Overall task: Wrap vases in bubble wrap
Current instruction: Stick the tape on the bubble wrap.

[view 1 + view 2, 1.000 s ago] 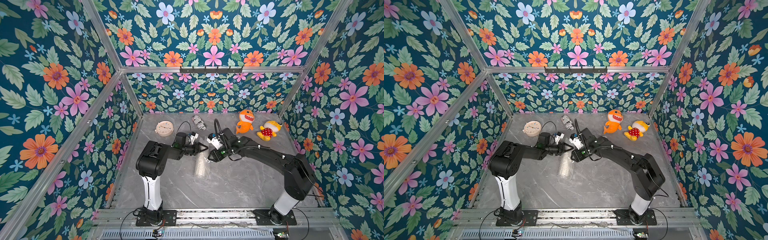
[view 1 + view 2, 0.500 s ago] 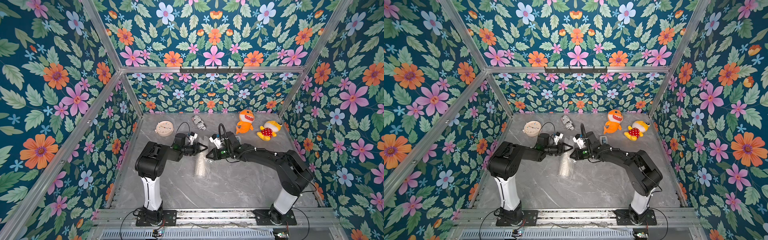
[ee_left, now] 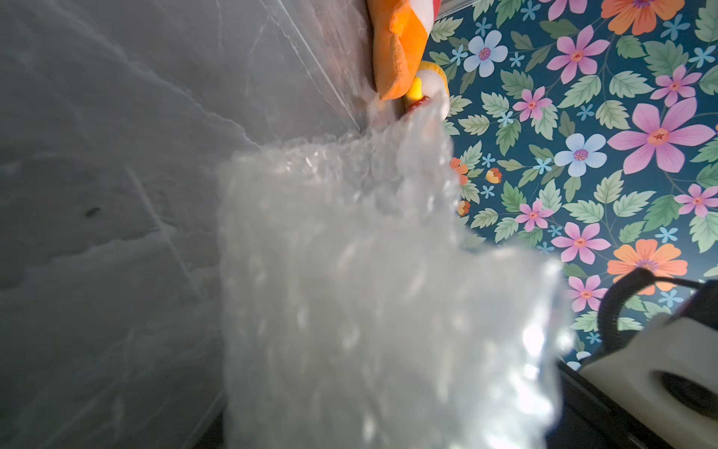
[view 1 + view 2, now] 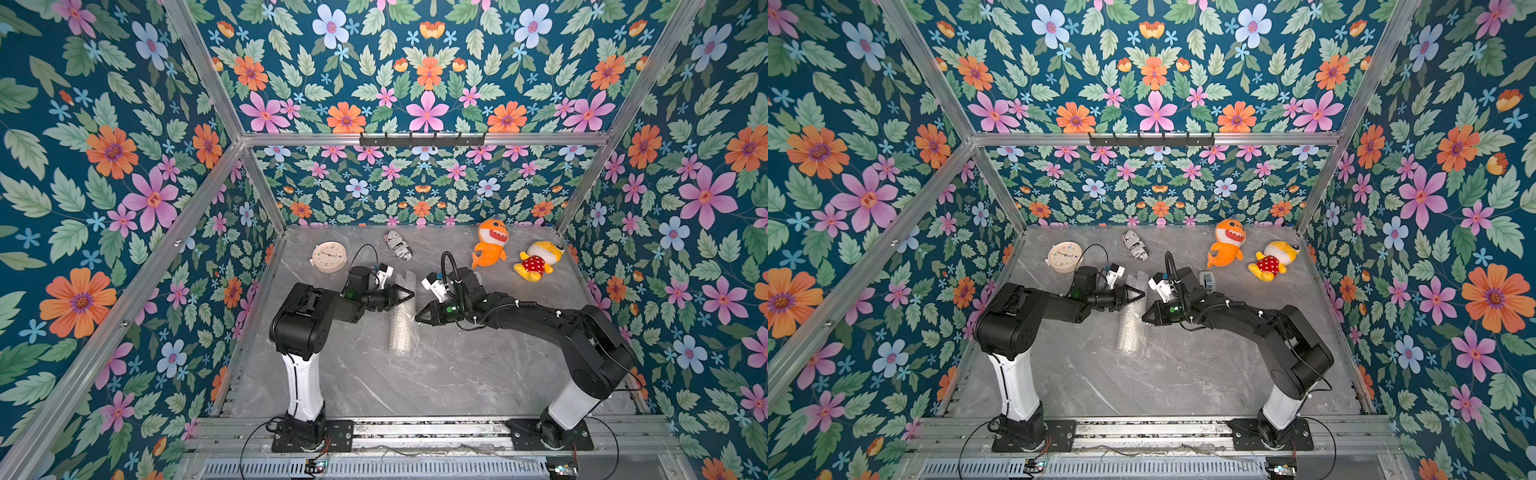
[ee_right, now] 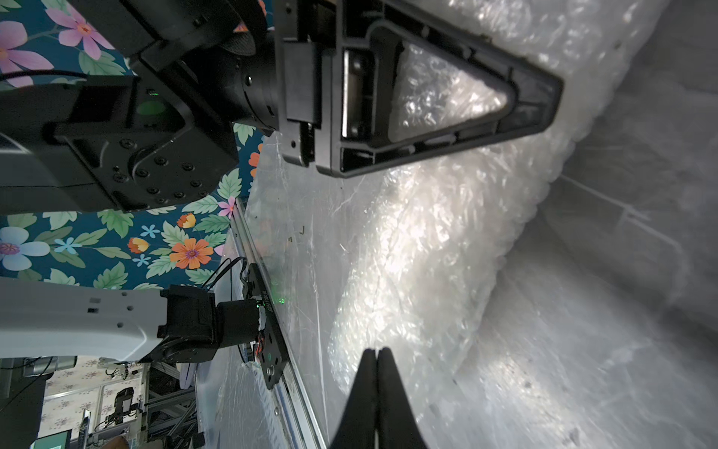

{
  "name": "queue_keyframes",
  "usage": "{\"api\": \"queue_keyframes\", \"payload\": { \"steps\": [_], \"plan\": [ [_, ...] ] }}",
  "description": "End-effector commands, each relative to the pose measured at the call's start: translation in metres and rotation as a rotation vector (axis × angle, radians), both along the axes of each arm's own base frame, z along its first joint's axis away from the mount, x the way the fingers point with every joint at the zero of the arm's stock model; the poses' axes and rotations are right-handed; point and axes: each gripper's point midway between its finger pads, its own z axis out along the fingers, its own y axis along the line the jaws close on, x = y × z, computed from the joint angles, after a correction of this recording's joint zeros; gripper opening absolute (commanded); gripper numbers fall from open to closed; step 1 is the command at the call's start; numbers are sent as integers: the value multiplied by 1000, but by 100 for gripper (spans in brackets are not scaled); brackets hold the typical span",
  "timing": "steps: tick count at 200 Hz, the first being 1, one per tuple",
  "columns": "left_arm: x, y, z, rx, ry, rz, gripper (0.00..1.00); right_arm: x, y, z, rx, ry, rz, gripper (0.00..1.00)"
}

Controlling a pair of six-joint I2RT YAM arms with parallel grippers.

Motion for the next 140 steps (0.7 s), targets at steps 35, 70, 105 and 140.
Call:
{"api": "queue_keyframes", "payload": {
  "steps": [35, 70, 105, 140],
  "plan": [
    [1, -1, 11, -24, -46, -10, 11, 18, 9, -12, 15, 4, 21, 6],
    [0, -2, 17, -33, -57, -9, 11, 26, 27, -25, 44, 43, 46, 4],
    [0, -3, 20, -49, -62, -4, 11, 22, 35, -24, 52, 34, 48, 3],
    [0, -3, 20, -51, -61, -9, 11, 23, 12, -13, 25, 2, 5, 3]
  ]
}}
